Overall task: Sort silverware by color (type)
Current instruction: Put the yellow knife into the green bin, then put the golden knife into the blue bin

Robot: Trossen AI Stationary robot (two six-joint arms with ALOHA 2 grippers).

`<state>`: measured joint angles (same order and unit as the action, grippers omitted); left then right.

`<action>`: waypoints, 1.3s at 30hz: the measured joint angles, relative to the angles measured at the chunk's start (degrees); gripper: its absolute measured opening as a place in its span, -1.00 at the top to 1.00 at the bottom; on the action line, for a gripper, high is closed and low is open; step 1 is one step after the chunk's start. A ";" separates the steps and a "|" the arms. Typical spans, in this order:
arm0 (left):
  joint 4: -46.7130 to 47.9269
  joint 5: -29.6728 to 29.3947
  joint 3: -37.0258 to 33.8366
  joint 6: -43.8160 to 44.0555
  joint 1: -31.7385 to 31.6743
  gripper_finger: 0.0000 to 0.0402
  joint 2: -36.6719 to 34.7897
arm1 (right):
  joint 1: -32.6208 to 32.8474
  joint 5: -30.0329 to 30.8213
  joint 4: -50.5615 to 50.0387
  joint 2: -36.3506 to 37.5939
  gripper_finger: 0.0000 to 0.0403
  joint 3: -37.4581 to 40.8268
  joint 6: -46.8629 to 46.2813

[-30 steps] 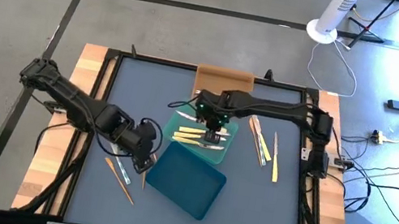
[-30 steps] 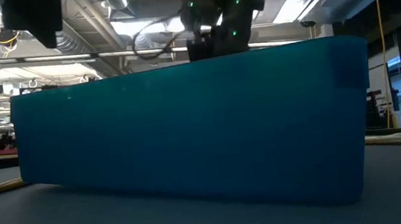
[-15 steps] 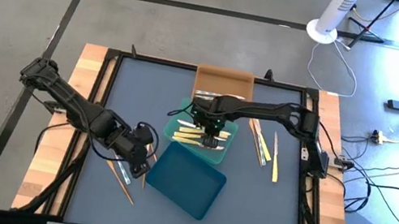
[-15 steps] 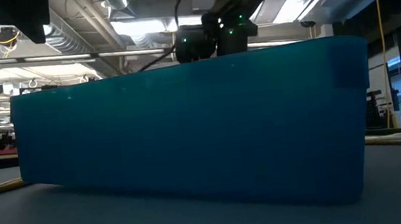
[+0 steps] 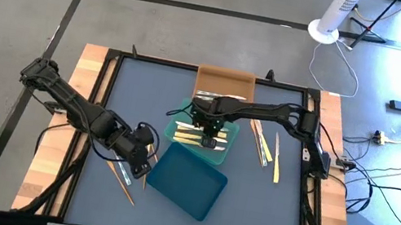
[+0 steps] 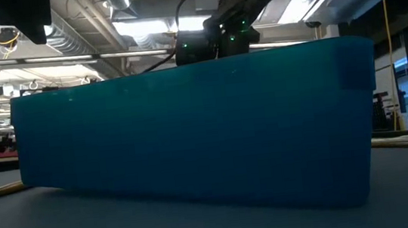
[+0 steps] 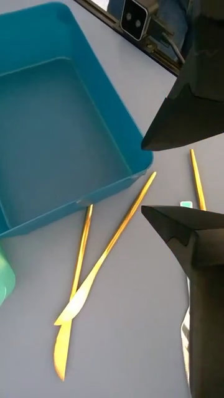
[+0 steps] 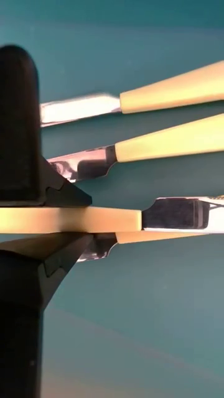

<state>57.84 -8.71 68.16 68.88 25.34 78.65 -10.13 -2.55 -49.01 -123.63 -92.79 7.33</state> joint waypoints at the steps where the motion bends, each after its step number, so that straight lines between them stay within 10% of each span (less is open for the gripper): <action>1: 0.00 0.00 0.00 0.00 0.00 0.27 0.00 | 0.00 0.00 0.00 0.00 0.85 0.00 0.00; 22: -0.02 -0.62 -0.02 0.25 0.00 0.27 0.00 | 0.02 0.33 0.05 -0.20 0.41 0.13 0.61; 39: 1.75 -0.63 -0.02 16.67 -0.09 0.27 6.00 | 0.00 0.02 0.79 4.98 0.36 0.20 1.95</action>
<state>59.60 -9.34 68.14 85.55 25.26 84.66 -10.13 -2.53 -48.22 -118.66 -92.60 9.28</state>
